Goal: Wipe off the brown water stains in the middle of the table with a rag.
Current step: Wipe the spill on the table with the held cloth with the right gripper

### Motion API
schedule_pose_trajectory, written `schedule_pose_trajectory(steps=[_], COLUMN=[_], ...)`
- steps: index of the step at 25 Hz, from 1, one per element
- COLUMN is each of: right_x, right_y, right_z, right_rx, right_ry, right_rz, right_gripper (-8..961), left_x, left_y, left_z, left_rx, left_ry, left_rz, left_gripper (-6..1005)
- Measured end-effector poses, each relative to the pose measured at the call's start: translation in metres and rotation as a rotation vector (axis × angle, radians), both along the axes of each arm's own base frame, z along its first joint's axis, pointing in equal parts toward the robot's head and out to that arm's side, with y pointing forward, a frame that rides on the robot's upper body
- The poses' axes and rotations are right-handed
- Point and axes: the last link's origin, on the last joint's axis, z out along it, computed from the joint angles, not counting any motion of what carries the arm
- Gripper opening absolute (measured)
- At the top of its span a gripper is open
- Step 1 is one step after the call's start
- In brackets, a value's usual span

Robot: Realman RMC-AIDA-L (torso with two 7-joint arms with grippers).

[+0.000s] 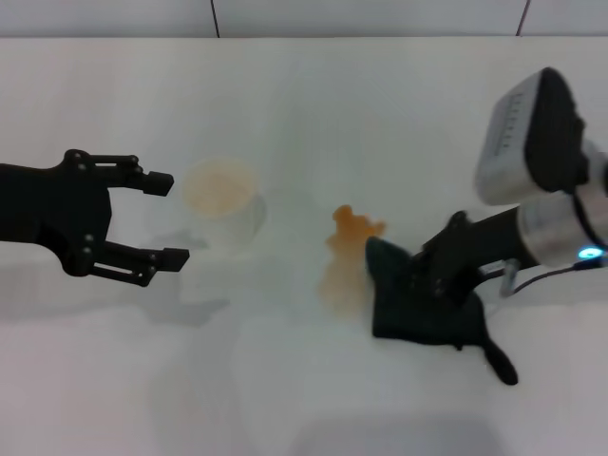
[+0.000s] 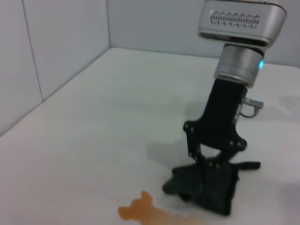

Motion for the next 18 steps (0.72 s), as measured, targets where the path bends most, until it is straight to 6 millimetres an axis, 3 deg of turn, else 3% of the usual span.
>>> schedule_pose_trajectory(steps=[14, 18], right_x=[-0.047, -0.05], right_y=[-0.033, -0.026], right_z=[-0.047, -0.051], right_rx=[-0.183, -0.174], right_ry=[0.057, 0.056], right_rz=[0.074, 0.066], right_gripper=[84, 84], left_x=[0.0, 0.002], left_y=[0.0, 0.001], left_z=[-0.001, -0.002], left_rx=[0.002, 0.002], left_ry=[0.002, 0.0], left_rz=[-0.02, -0.027], left_gripper=[889, 889])
